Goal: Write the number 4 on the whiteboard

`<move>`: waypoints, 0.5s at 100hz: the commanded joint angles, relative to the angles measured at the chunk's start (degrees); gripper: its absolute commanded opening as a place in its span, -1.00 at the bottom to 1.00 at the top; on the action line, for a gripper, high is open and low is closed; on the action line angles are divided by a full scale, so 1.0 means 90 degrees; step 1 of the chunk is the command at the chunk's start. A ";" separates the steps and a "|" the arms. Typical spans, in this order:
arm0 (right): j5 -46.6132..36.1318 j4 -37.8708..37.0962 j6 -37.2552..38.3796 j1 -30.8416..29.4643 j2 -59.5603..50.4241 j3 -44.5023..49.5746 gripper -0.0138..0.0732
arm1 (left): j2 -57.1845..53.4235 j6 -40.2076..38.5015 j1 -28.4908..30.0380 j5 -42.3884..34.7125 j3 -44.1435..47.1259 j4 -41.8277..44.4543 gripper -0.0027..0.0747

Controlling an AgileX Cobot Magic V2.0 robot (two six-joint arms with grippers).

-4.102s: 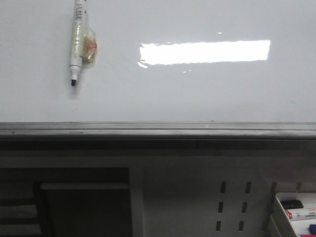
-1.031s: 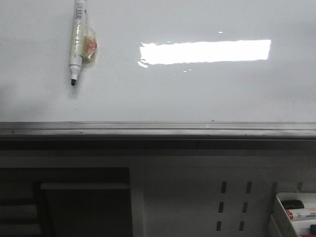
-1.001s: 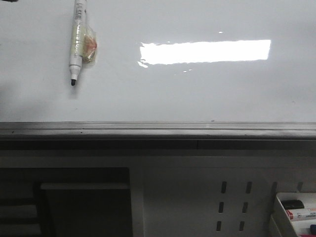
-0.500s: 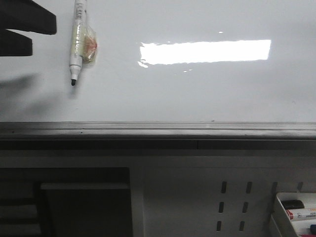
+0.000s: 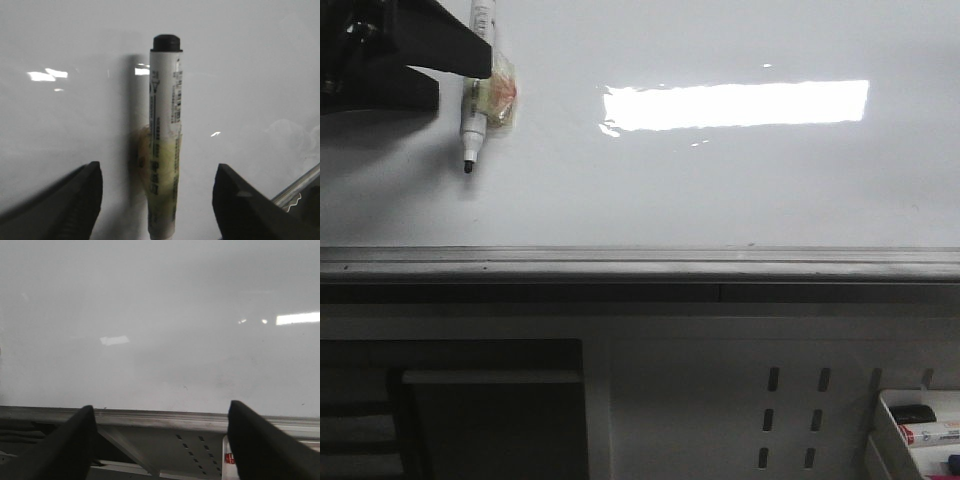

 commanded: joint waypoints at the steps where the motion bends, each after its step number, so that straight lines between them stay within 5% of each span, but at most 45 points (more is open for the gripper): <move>1: -0.0426 0.0106 -0.0117 -0.0037 0.0071 -0.0221 0.44 | -0.0015 0.0028 -0.0061 0.0302 -0.0287 -0.0339 0.17; 26: -0.0449 0.0106 -0.0117 -0.0037 0.0071 -0.0221 0.44 | 0.0321 0.0028 -0.0061 0.0330 -0.0327 -0.0339 0.06; 50: -0.0449 0.0106 -0.0117 -0.0037 0.0071 -0.0221 0.44 | 0.0332 0.0028 -0.0061 0.0343 -0.0327 -0.0208 -0.31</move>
